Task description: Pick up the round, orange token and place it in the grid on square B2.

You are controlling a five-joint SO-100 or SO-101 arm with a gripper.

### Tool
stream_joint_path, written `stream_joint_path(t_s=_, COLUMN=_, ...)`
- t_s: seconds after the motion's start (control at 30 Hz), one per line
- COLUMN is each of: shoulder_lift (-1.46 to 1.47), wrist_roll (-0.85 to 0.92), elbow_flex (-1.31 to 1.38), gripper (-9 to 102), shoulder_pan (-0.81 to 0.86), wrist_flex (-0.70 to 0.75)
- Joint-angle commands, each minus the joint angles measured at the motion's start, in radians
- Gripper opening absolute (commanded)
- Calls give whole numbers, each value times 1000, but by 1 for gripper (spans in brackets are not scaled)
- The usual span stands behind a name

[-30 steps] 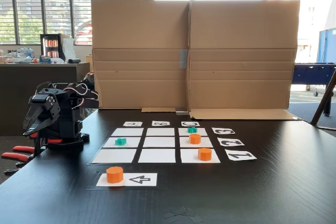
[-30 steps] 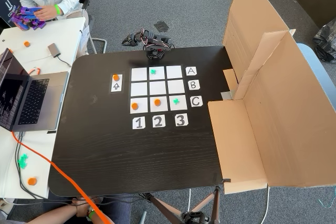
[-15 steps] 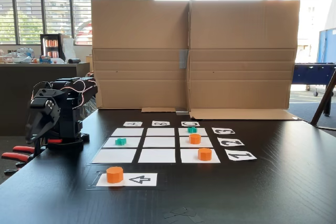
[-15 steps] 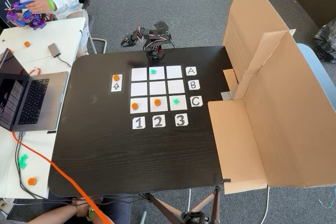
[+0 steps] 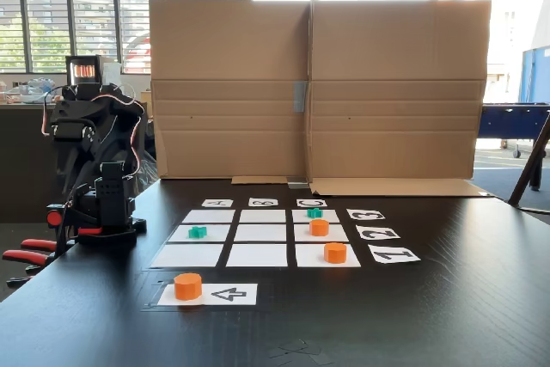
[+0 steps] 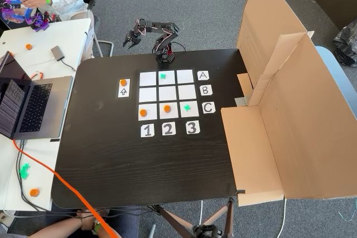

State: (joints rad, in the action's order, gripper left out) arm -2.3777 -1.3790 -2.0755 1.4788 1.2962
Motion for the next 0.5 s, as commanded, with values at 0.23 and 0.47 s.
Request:
stream_joint_path(t_s=0.23, shoulder_lift=152, wrist_roll=51, elbow_flex=304, gripper=54, shoulder_pan=-66, wrist_flex=245)
stream_joint_path(t_s=0.47, shoulder_lift=331, wrist_roll=104, elbow_flex=370, gripper=66, shoulder_pan=-100, wrist_flex=258)
